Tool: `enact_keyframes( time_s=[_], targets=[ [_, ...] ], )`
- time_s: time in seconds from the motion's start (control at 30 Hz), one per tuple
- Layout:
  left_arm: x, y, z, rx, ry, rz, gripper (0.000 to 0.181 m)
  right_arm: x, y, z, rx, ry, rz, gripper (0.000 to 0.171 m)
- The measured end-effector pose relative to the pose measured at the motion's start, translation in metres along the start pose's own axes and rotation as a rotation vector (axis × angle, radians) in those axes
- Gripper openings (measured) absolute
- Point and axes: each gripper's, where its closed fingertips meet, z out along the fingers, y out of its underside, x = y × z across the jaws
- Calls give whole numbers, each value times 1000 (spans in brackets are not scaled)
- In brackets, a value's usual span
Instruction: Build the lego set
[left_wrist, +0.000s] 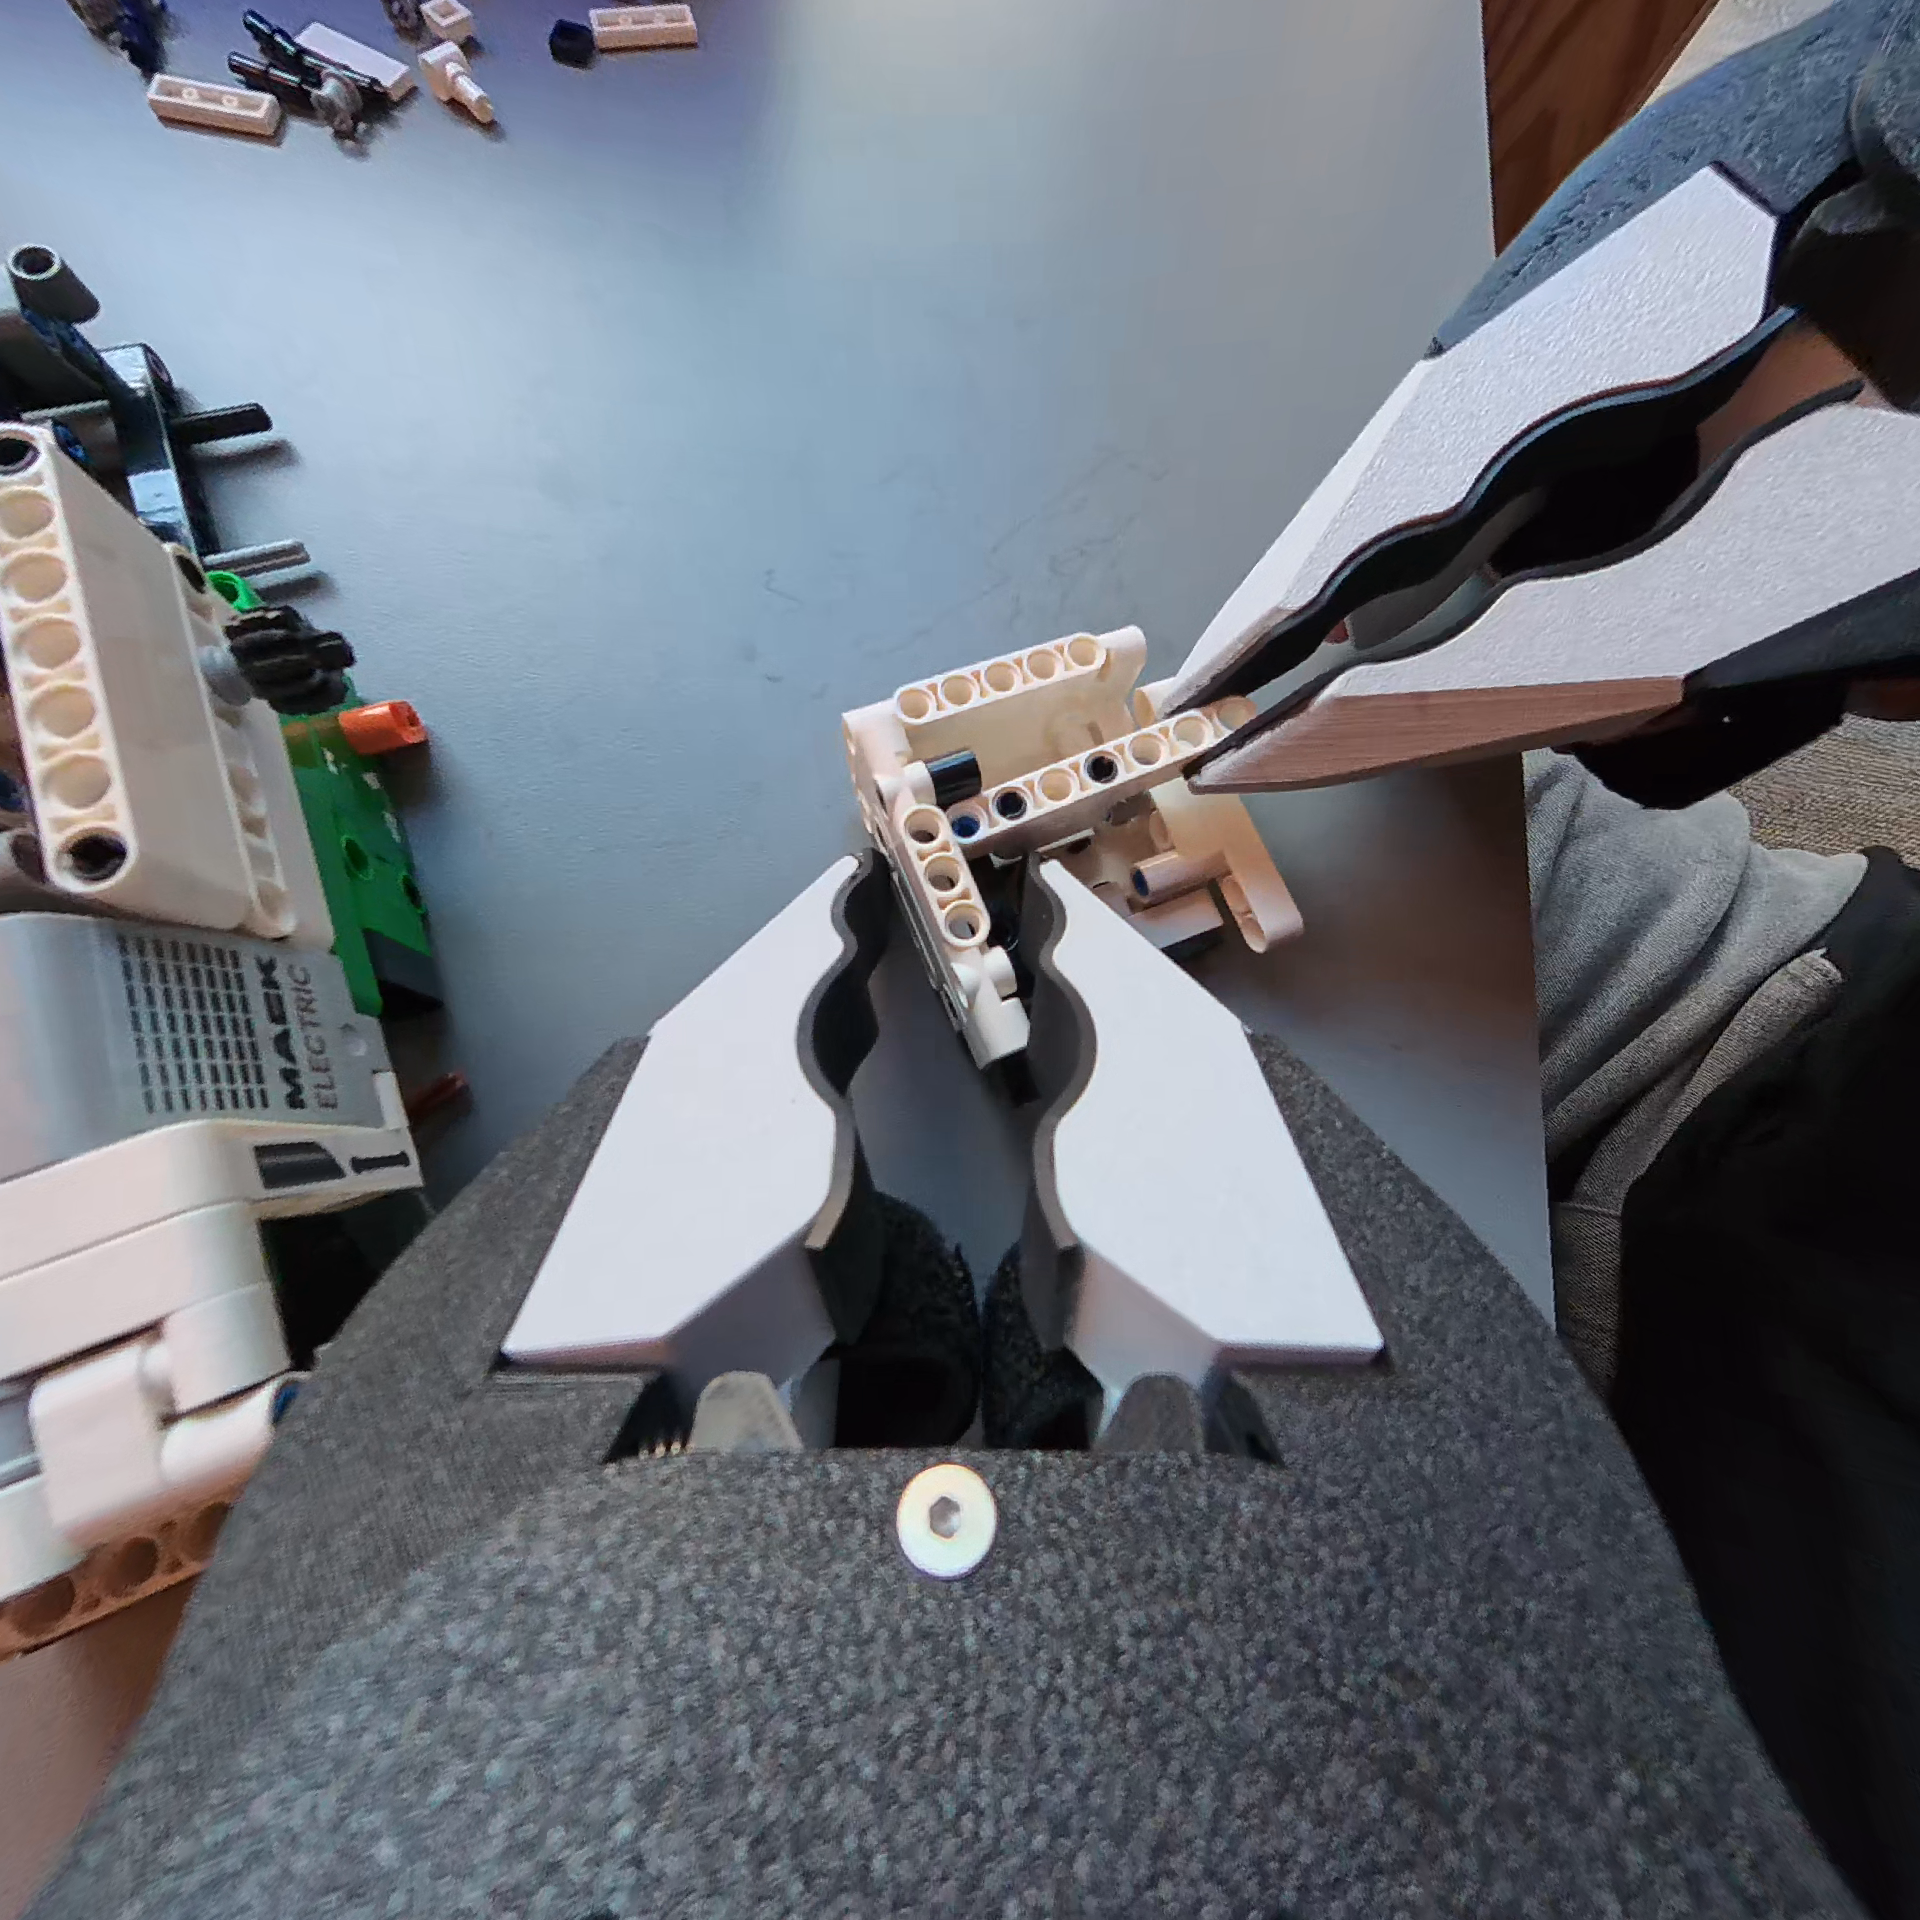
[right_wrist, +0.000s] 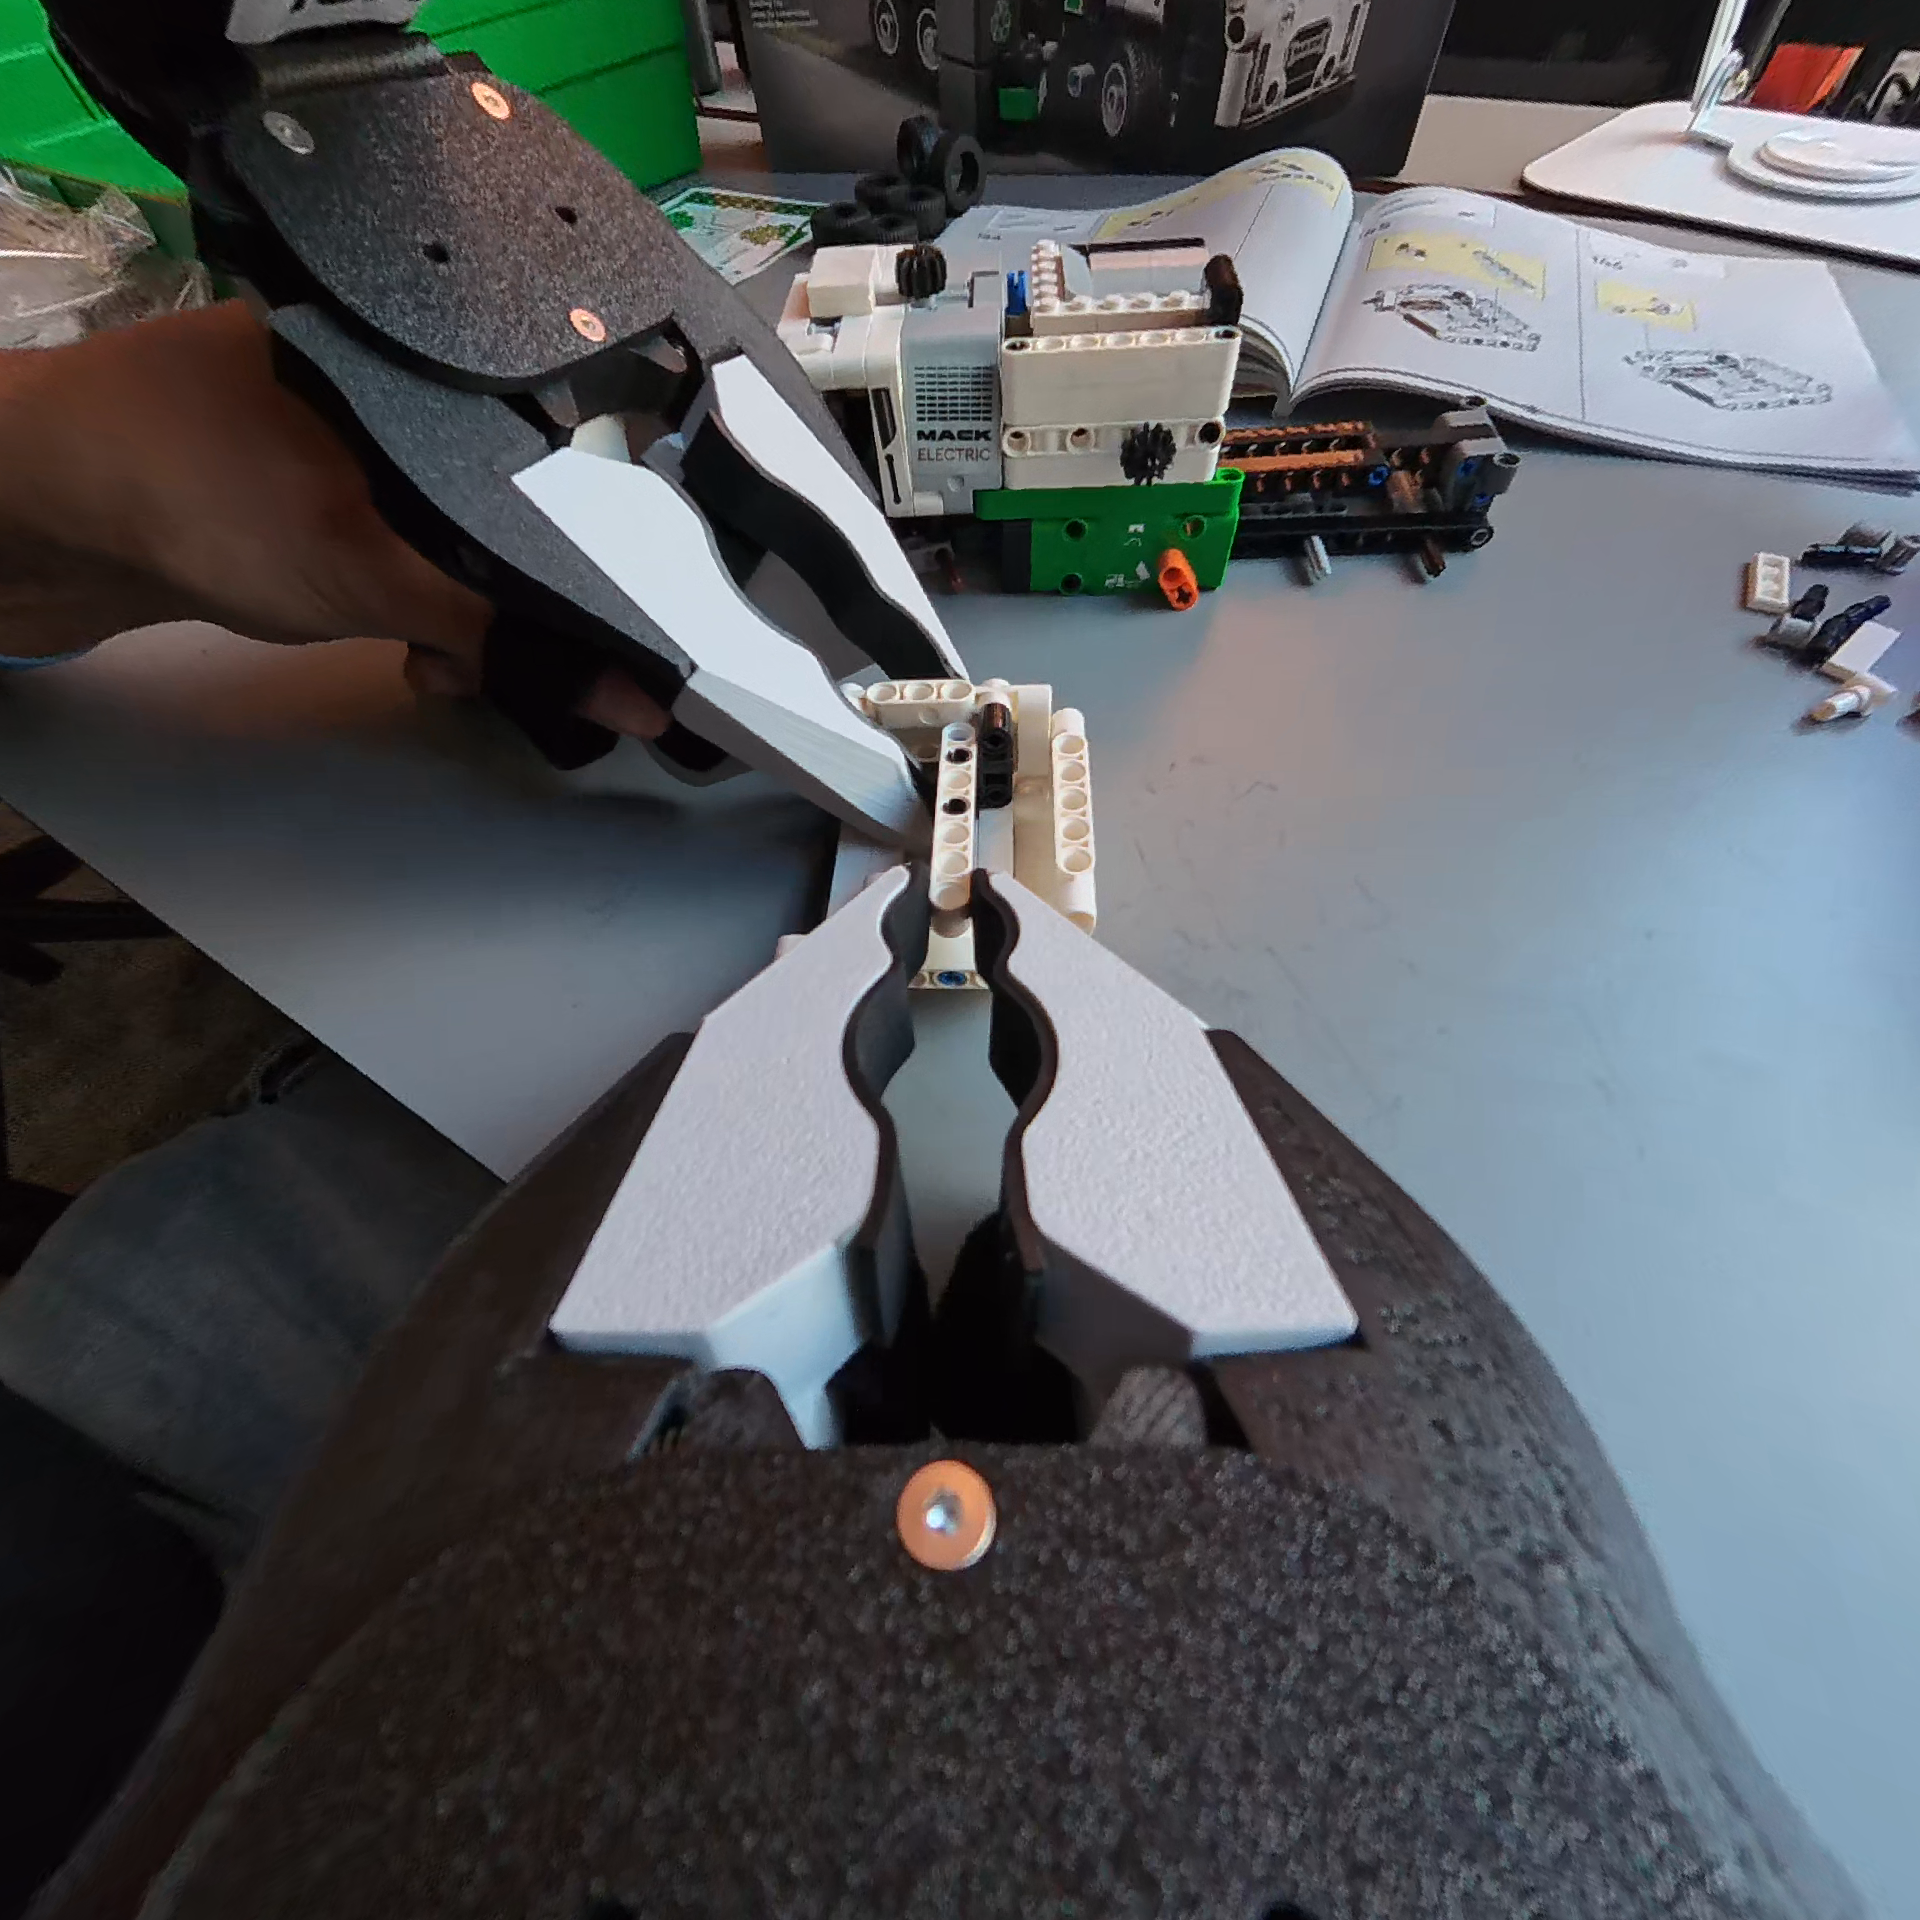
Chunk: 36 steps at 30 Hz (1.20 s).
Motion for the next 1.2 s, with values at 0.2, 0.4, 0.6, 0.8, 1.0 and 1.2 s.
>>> enact_keyframes(
  time_s=[0.2,0.4,0.6,0.8,1.0,1.2],
  targets=[
    [0,0,0,2,1,-2,24,0,1,0,-4,-7,-17,7],
    [0,0,0,2,2,-7,24,0,1,0,-23,-34,9,7],
    [0,0,0,3,0,-10,24,-1,-12,-1,2,-25,-24,14],
    [0,0,0,5,-4,-9,25,0,2,6,-73,28,-74,7],
    [0,0,0,4,13,-43,24,0,9,8,-85,2,-44,7],
    [-2,-1,0,2,-6,-21,24,2,7,10,-123,-18,8,7]
  ],
)
